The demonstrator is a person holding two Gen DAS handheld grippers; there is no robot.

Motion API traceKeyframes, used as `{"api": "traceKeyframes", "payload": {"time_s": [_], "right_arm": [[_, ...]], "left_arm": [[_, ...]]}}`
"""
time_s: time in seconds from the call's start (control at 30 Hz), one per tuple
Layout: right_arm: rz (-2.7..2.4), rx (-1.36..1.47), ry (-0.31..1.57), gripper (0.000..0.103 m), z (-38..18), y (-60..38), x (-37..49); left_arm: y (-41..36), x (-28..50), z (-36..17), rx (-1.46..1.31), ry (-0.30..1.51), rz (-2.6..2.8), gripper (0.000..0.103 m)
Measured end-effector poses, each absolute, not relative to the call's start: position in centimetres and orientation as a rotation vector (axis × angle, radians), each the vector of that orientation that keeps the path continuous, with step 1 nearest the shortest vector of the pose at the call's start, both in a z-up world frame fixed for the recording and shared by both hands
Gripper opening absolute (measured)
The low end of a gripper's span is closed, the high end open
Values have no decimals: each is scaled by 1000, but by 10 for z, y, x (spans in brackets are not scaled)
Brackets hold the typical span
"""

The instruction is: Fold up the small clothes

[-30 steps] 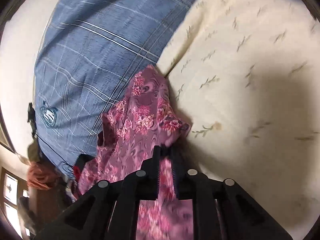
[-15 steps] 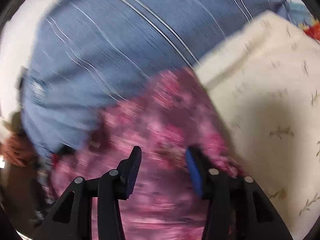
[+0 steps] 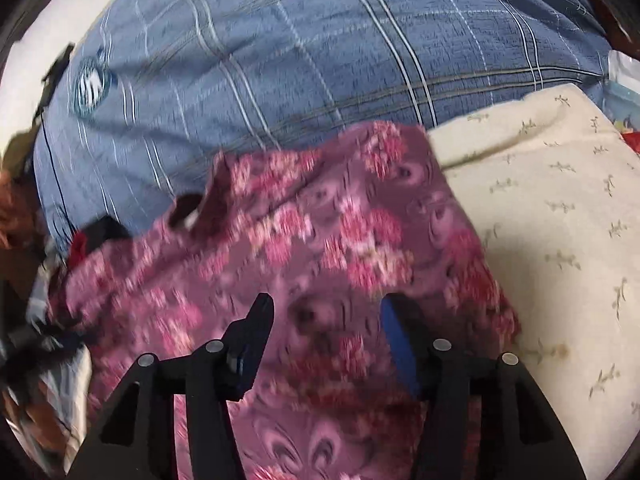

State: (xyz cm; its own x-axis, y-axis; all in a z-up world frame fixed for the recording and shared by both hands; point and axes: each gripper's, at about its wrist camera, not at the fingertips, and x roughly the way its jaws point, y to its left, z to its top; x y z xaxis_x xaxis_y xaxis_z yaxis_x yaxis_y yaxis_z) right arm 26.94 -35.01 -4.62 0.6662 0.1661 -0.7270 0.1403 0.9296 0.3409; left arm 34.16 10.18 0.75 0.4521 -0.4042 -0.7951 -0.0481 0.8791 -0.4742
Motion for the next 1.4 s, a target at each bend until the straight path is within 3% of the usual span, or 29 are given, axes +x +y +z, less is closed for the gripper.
{"api": "traceKeyframes", "payload": {"time_s": [0.13,0.23,0.5,0.63,0.67,0.7,0.73,0.97,1.4], "right_arm": [[39,411,785,62,-53,-352,259],[59,436,772,65,-55,-356,259],[83,468,755,67,-54,-361,254],[101,482,745,69,-55,-362,254],[102,485,743,69,-55,-362,255],[105,489,740,69,-55,-362,254],[107,492,738,69,-55,-363,254],[116,509,725,69,-56,-365,252],[133,532,711,69,-56,-369,251]], "left_arm": [[187,344,27,-624,1022,-105,58],[233,349,25,-791,994,-61,69],[274,359,-17,-1256,876,-73,70],[283,367,-33,-1355,856,-19,67],[285,368,-34,-1367,847,-25,46],[285,370,-33,-1368,842,-45,12],[283,373,-32,-1358,851,-71,3],[249,364,0,-1251,859,-166,4],[102,362,28,-1166,980,-389,4]]}}
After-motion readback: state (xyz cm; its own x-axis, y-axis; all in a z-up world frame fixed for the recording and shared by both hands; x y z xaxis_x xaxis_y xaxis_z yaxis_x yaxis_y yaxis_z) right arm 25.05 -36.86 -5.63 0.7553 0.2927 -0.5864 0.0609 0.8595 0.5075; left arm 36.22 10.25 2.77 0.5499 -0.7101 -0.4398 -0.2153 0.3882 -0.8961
